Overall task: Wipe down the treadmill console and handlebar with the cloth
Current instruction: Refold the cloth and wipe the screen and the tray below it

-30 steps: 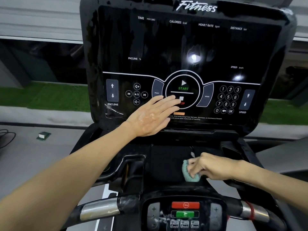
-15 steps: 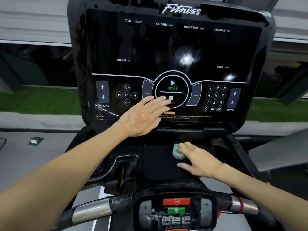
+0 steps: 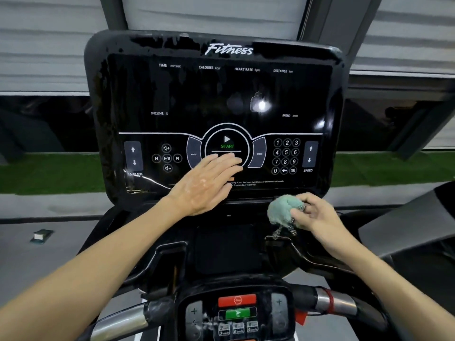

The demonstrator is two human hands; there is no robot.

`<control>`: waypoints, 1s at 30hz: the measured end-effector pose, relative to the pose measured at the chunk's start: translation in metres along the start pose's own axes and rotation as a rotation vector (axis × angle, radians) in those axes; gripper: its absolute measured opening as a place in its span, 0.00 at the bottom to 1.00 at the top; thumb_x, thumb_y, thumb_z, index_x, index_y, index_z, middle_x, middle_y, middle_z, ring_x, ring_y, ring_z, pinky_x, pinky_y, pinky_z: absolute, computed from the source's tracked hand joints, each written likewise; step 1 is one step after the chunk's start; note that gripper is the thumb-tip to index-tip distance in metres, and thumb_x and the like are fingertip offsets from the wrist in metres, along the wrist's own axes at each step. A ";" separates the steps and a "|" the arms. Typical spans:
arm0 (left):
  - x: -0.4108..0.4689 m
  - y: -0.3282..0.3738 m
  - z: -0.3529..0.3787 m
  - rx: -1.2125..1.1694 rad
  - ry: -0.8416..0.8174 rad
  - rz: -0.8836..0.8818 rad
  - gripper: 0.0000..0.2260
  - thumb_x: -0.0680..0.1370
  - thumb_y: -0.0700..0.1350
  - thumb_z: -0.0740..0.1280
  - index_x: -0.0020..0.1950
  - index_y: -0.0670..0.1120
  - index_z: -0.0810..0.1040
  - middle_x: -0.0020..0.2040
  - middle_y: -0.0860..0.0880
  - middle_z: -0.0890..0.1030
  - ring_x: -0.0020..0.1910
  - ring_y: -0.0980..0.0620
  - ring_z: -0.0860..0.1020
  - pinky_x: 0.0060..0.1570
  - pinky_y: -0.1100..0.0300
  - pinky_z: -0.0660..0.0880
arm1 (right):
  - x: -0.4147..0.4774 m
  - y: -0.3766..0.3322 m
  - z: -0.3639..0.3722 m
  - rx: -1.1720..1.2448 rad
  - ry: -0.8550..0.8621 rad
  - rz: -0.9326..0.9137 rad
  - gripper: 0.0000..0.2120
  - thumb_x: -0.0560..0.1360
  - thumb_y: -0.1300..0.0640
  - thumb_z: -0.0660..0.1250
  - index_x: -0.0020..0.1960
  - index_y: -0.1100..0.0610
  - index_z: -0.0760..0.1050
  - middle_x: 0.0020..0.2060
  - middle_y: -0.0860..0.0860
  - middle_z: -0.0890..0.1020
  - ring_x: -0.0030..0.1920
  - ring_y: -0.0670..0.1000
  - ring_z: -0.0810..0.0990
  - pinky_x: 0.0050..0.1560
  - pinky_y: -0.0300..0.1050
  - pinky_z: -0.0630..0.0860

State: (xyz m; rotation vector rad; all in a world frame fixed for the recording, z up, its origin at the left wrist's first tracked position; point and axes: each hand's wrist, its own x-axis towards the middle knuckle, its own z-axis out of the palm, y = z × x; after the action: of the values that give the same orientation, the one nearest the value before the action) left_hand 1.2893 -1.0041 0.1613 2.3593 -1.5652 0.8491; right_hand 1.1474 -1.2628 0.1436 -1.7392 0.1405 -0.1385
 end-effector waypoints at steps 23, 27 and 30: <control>0.114 0.083 -0.012 -0.963 -0.012 -0.484 0.10 0.74 0.46 0.74 0.51 0.57 0.76 0.48 0.55 0.80 0.45 0.49 0.79 0.45 0.62 0.75 | -0.005 -0.065 -0.029 0.634 0.033 0.088 0.15 0.79 0.59 0.60 0.63 0.62 0.75 0.56 0.58 0.81 0.56 0.56 0.80 0.55 0.53 0.78; 0.116 0.092 -0.012 -0.949 -0.009 -0.450 0.08 0.74 0.51 0.73 0.48 0.55 0.75 0.46 0.57 0.79 0.43 0.58 0.77 0.43 0.66 0.71 | -0.007 -0.067 -0.030 0.508 0.180 0.058 0.10 0.80 0.62 0.60 0.57 0.63 0.78 0.52 0.59 0.83 0.51 0.55 0.83 0.52 0.54 0.79; 0.122 0.100 -0.007 -0.894 -0.081 -0.458 0.18 0.68 0.61 0.74 0.50 0.56 0.72 0.48 0.59 0.78 0.49 0.61 0.76 0.49 0.66 0.72 | -0.012 -0.068 -0.036 0.483 0.225 0.045 0.08 0.78 0.63 0.63 0.54 0.63 0.79 0.48 0.59 0.84 0.45 0.53 0.83 0.41 0.46 0.80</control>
State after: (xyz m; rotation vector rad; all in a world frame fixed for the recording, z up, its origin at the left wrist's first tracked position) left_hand 1.2322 -1.1394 0.2192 1.9242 -1.0154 -0.0649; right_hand 1.1309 -1.2842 0.2162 -1.2350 0.2859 -0.3090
